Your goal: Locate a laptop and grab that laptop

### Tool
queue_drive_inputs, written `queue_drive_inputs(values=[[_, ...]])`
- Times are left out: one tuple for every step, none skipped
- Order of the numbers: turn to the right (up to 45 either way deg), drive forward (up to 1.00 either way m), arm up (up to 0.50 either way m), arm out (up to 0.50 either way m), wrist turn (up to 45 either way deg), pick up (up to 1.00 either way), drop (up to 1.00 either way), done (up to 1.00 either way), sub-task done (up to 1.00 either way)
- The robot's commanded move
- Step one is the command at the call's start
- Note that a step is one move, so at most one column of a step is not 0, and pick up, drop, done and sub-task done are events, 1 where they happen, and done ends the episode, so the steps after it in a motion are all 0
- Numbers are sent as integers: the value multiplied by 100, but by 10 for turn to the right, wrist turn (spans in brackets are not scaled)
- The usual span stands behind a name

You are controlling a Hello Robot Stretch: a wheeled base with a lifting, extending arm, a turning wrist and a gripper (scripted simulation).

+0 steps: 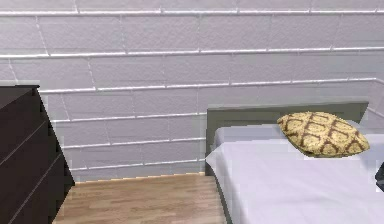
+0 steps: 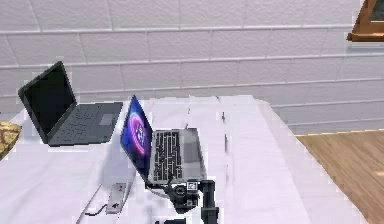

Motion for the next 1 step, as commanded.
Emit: queue_drive_inputs(values=[[0, 0, 0, 0, 0, 0, 0, 100, 0]])
